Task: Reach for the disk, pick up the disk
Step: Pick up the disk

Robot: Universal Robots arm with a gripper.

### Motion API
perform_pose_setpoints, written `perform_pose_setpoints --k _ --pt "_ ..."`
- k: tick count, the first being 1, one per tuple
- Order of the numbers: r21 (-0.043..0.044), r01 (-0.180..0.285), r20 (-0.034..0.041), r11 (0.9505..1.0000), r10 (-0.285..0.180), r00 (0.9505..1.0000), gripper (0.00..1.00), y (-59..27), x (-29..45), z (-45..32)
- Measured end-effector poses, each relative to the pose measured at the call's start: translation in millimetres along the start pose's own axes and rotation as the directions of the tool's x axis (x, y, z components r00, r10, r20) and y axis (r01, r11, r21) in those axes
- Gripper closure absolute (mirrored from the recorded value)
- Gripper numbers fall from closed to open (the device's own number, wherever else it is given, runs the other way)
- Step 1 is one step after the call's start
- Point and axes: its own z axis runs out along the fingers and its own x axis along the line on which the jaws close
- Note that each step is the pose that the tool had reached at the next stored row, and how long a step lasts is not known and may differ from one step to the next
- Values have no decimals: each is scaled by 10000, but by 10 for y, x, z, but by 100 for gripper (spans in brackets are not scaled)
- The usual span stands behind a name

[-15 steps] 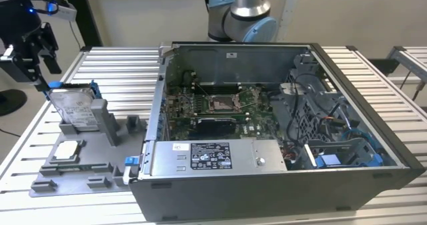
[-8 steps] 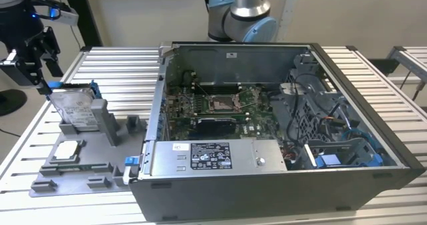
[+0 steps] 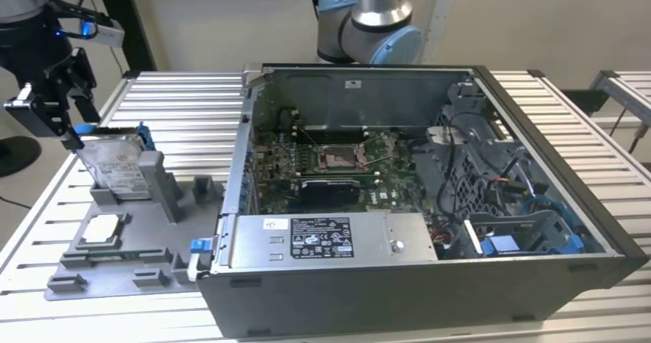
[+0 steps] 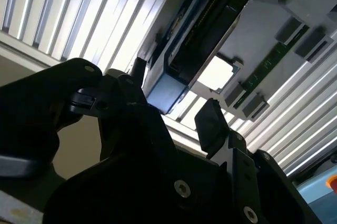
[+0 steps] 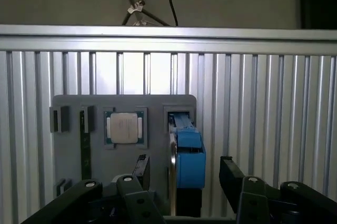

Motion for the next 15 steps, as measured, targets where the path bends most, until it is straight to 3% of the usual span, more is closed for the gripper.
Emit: perform_pose_setpoints --k 15 --pt "6 -192 3 9998 192 9998 0 -3 7 233"
